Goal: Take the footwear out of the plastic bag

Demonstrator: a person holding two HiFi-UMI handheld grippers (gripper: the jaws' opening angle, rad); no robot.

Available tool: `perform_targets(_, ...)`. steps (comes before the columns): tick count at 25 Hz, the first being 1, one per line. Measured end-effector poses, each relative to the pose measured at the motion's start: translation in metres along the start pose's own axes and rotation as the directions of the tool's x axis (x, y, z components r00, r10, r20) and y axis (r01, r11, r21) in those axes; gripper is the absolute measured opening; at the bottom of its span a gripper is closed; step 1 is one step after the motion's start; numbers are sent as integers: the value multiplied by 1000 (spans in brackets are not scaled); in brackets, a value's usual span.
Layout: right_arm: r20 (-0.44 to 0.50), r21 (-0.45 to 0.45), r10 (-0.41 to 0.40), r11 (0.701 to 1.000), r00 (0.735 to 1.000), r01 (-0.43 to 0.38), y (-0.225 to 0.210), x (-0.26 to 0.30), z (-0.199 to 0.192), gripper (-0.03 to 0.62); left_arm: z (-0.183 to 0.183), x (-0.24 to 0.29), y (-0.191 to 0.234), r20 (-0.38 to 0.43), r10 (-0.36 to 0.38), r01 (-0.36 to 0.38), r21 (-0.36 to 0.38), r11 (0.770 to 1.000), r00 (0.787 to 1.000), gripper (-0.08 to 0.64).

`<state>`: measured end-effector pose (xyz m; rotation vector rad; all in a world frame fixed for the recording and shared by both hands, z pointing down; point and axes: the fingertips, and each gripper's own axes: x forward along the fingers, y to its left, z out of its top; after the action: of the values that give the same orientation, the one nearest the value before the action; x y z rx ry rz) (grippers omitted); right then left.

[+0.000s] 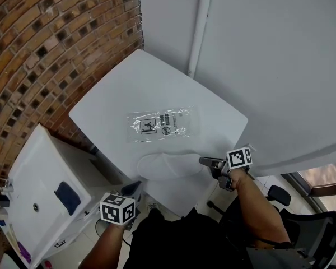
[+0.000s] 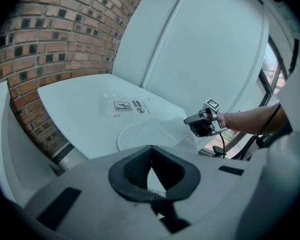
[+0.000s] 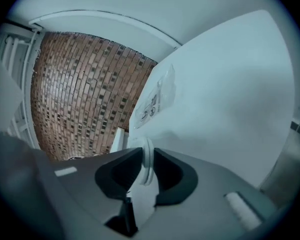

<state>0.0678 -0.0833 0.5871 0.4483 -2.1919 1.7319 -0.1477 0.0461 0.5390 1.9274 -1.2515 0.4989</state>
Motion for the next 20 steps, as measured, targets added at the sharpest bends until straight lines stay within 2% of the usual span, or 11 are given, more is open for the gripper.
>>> perform_targets(6,75,-59,-148,987,986,152,-14,0,3,94,12,6,1,2,-14,14,8,1000,1000,6)
perform_targets(10,76,-96,-217,970,973,224,-17,2,2,195,24,11,-3,5,-32,32,38,999,999,6)
perform_targets(14,141,-109,-294,944,945,310,-21,-8,9,199,27,14,-6,-3,-59,59,50,997,998,6)
perform_targets(17,220,-120,-347,918,912,378,-20,-24,16,167,29,14,-10,-4,-90,90,47,995,996,6)
perform_targets(20,273,-132,-335,915,902,380,-2,-31,11,53,29,14,-14,-4,-127,127,16,992,992,6)
